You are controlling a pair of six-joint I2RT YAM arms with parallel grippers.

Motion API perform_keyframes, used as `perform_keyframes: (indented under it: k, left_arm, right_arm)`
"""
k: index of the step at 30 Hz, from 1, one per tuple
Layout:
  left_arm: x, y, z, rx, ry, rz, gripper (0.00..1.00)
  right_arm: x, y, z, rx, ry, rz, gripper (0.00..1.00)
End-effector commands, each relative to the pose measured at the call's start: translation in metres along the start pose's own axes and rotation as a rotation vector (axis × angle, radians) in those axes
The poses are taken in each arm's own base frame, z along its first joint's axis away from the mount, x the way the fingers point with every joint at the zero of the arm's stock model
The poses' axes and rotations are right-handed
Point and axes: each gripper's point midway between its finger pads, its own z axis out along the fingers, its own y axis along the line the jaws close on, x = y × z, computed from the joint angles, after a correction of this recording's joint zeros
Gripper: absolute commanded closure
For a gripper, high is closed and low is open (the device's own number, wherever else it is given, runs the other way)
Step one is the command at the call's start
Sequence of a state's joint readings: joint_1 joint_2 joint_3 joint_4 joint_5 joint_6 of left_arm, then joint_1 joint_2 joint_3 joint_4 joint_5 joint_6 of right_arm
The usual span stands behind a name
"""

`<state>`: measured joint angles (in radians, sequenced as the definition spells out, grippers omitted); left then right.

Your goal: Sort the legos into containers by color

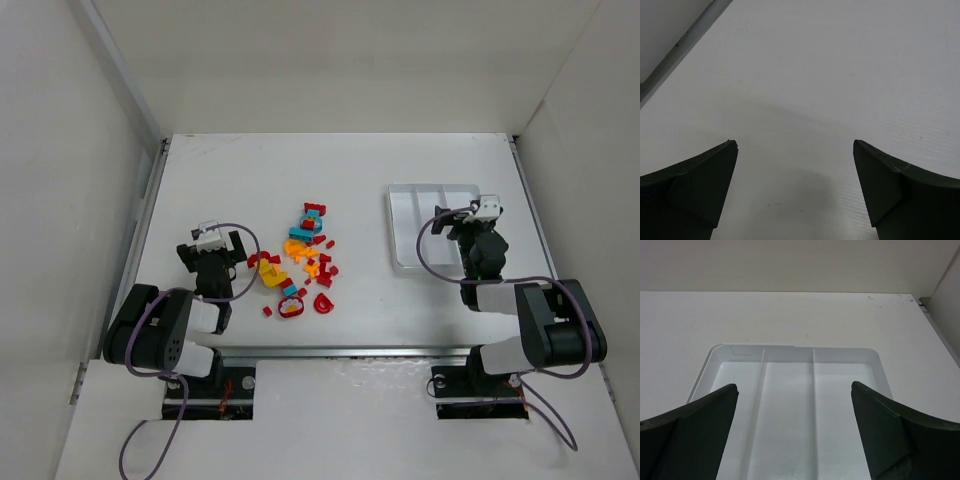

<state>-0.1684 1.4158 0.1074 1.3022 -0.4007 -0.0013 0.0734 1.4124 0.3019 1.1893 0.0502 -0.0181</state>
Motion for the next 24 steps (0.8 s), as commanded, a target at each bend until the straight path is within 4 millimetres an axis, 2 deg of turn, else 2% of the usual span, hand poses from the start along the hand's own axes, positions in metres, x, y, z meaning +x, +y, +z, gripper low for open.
perform_keyframes:
  k: [1,2,3,5,6,7,9,10,11,12,13,14,15,16,17,18,20,21,22,23,24]
  left_arm:
    - [-0.086,-0.009,0.003,0.019,-0.308,-0.161,0.0]
    - [-0.086,-0.009,0.003,0.019,-0.308,-0.161,0.0]
    - [-0.086,-0.009,0.003,0.019,-0.308,-0.161,0.0]
    - [-0.086,-0.015,0.003,0.056,-0.308,-0.131,0.0]
    - [-0.082,-0.013,-0.002,0.064,-0.31,-0.121,0.0]
    - [-0.096,-0.014,-0.009,0.082,-0.369,-0.127,0.0]
    - [-0.11,-0.023,-0.014,0.142,-0.398,-0.08,0.0]
    - [-0.151,-0.029,-0.024,0.189,-0.479,-0.101,0.0]
    - [-0.114,-0.046,-0.012,0.265,-0.263,0.071,0.0]
    - [-0.124,-0.083,-0.02,0.504,-0.301,0.408,0.0]
    - [-0.176,-0.098,-0.018,0.553,-0.377,0.489,0.0]
    - [-0.174,-0.102,-0.017,0.58,-0.305,0.523,0.0]
    - [-0.199,-0.088,-0.009,0.474,-0.306,0.497,0.0]
    - [-0.246,-0.082,-0.005,0.4,-0.361,0.463,0.0]
    - [-0.24,-0.078,0.008,0.372,-0.28,0.507,0.0]
    - [-0.247,-0.076,0.014,0.354,-0.245,0.553,0.0]
    - [-0.256,-0.08,0.028,0.376,-0.117,0.641,0.0]
    - [-0.256,-0.084,0.031,0.387,-0.07,0.633,0.0]
    - [-0.256,-0.085,0.034,0.386,-0.029,0.611,0.0]
    - [-0.272,-0.089,0.035,0.384,-0.025,0.569,0.0]
    - [-0.253,-0.092,0.042,0.398,0.052,0.551,0.0]
  right_arm:
    - [-0.03,0.0,0.007,0.007,-0.088,0.019,0.0]
    - [-0.009,-0.002,0.008,0.019,0.034,0.012,0.0]
    - [-0.046,-0.003,0.025,0.029,-0.004,0.014,0.0]
    - [-0.06,-0.004,0.039,0.042,0.06,0.0,0.0]
    - [-0.067,0.002,0.041,0.017,0.088,-0.021,0.0]
    - [-0.109,0.006,0.049,0.008,0.005,-0.041,0.0]
    - [-0.148,0.012,0.052,-0.011,-0.067,-0.125,0.0]
    - [-0.183,0.021,0.058,-0.019,-0.118,-0.138,0.0]
    - [-0.199,0.023,0.063,-0.014,-0.126,-0.167,0.0]
    - [-0.213,0.027,0.069,-0.024,-0.124,-0.204,0.0]
    - [-0.209,0.043,0.073,-0.062,-0.057,-0.262,0.0]
    - [-0.24,0.055,0.089,-0.067,-0.086,-0.322,0.0]
    - [-0.247,0.061,0.096,-0.06,-0.077,-0.49,0.0]
    - [-0.252,0.077,0.097,-0.006,-0.057,-0.566,0.0]
    - [-0.28,0.082,0.101,0.053,-0.088,-0.614,0.0]
    - [-0.263,0.092,0.12,0.084,-0.04,-0.666,0.0]
    - [-0.273,0.101,0.143,0.208,-0.032,-0.541,0.0]
    - [-0.267,0.112,0.152,0.171,-0.017,-0.491,0.0]
    - [-0.254,0.135,0.161,0.054,0.011,-0.43,0.0]
    - [-0.218,0.175,0.163,-0.223,0.109,-0.443,0.0]
    - [-0.204,0.201,0.173,-0.329,0.138,-0.401,0.0]
